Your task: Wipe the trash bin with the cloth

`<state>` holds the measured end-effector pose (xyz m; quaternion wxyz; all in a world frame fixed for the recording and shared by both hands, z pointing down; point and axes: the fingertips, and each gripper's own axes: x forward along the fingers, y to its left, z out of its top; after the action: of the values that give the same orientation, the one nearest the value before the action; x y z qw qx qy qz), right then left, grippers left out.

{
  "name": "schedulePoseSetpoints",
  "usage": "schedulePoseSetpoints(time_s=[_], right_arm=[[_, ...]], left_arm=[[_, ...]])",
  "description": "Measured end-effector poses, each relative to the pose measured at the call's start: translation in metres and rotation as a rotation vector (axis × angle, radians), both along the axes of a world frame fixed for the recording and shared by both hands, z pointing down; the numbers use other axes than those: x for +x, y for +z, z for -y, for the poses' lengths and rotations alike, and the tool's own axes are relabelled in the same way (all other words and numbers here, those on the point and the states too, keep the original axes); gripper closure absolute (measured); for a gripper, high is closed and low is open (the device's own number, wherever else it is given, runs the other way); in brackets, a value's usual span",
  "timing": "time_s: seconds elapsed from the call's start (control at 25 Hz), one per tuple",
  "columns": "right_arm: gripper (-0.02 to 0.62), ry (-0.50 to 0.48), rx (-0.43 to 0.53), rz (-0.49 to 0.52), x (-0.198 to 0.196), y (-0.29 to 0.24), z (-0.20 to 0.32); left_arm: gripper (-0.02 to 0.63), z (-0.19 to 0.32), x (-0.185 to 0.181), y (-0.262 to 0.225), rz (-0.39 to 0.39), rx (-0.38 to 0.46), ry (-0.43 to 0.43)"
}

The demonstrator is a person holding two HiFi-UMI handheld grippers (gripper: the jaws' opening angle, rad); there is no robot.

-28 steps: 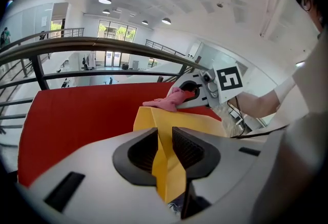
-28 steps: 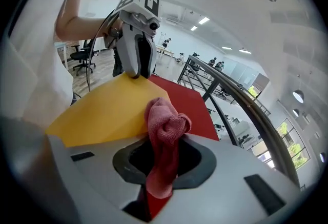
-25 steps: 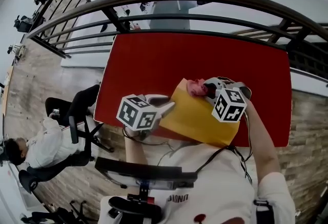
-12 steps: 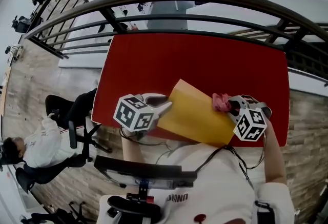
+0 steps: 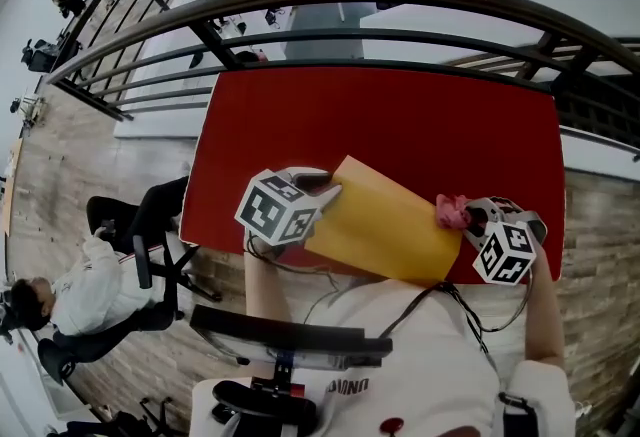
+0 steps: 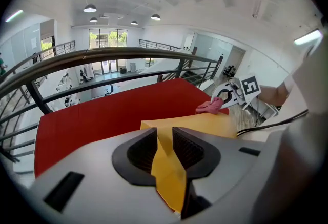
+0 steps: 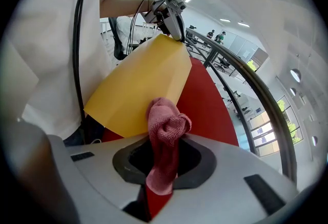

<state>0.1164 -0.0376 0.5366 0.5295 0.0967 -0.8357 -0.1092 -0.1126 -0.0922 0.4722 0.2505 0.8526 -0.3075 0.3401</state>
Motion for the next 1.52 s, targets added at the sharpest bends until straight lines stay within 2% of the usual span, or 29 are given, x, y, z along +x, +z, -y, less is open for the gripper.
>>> schedulePoseSetpoints(time_s=[0.16,0.36,0.56,0.68,0.8,1.04,1.2,1.52], right_arm=[[0.534,0.025,0.053,0.047,-0.007,-0.016,0.018],[0.534,0.035,0.159,0.219,-0.064,-0.051,0.057],[0.534,-0.081,0.187,0.305,-0.148,-0.068,0.069],[0.534,-0.159,0.172,0.299,-0.184,-0.064,0.068],[0.534,-0.222,0.146,0.262,-0.201,-0.050,0.066],[0.534,-0.239,0.094,0.209,-0.184,-0.033,0.055],[0.534,-0.202,0.074,0.152,-0.139,-0.027,0.049],[0.534,-0.066,0.029,0.051,-0.051,-0.012,0.032]], left_arm=[[0.512,-0.004,-0.001,0.002,0.000,-0.009,-0.014],[0.514,-0.006,-0.008,0.008,-0.021,-0.013,-0.040],[0.514,-0.015,-0.014,0.005,-0.051,-0.041,-0.062],[0.517,-0.020,-0.014,0.004,-0.071,-0.050,-0.074],[0.526,-0.022,-0.015,0.005,-0.080,-0.072,-0.082],[0.528,-0.024,-0.021,0.007,-0.085,-0.067,-0.089],[0.528,-0.020,-0.017,0.004,-0.093,-0.071,-0.088],[0.528,-0.015,-0.016,0.001,-0.097,-0.075,-0.092]])
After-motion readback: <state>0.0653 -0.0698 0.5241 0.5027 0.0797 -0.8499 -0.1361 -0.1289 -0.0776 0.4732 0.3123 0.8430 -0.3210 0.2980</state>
